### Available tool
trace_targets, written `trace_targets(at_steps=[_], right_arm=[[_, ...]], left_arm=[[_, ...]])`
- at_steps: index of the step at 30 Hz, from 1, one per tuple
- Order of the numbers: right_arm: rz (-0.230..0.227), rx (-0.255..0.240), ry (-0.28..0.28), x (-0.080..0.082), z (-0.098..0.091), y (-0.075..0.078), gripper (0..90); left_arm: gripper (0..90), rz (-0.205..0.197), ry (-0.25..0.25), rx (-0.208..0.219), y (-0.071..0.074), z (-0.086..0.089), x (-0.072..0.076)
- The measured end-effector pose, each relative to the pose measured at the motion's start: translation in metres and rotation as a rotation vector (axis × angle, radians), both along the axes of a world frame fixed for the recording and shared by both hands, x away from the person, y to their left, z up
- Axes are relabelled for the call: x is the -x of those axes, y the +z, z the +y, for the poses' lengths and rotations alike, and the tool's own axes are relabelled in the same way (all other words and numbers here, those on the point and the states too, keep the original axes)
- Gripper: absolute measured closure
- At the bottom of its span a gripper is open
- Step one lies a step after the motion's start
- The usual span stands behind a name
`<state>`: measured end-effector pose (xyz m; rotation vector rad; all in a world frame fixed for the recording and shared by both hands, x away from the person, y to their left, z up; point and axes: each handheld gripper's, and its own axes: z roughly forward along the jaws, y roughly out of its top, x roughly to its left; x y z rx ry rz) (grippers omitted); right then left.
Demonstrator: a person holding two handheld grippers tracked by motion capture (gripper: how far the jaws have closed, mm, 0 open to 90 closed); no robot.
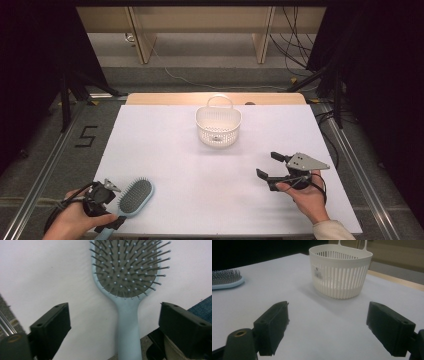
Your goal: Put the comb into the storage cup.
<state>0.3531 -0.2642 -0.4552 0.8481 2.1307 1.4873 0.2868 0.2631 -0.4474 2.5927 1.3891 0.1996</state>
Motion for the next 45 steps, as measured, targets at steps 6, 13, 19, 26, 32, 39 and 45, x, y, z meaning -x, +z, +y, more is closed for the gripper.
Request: trace_targets(at_steps=[6, 13, 19, 26, 32, 39, 45], right_arm=[[0.000, 0.002, -0.002, 0.001, -0.001, 0.000, 18.6], [-0.001, 0.000, -0.007, 0.002, -0.002, 0.001, 18.6], [0.001, 0.002, -0.011, 0.003, -0.003, 0.001, 18.6], [0.002, 0.001, -0.011, 0.003, -0.003, 0.001, 18.6], [0.002, 0.002, -0.013, 0.003, -0.003, 0.001, 18.6], [0.000, 0.000, -0.013, 0.003, -0.003, 0.001, 18.6], [0.001, -0.004, -0.011, 0.003, -0.003, 0.001, 18.6]], left_arm=[[12.0, 0.062, 0.013, -0.014, -0.007, -0.005, -0.011], [15.9, 0.147, 0.002, -0.052, -0.014, -0.008, -0.015], [22.7, 0.168, -0.018, -0.051, -0.015, -0.009, -0.015], [34.3, 0.174, -0.028, -0.069, -0.015, -0.011, -0.014], [40.3, 0.182, -0.022, -0.085, -0.015, -0.012, -0.014], [49.6, 0.191, -0.035, -0.102, -0.014, -0.015, -0.014], [56.1, 0.203, -0.032, -0.107, -0.013, -0.018, -0.014]])
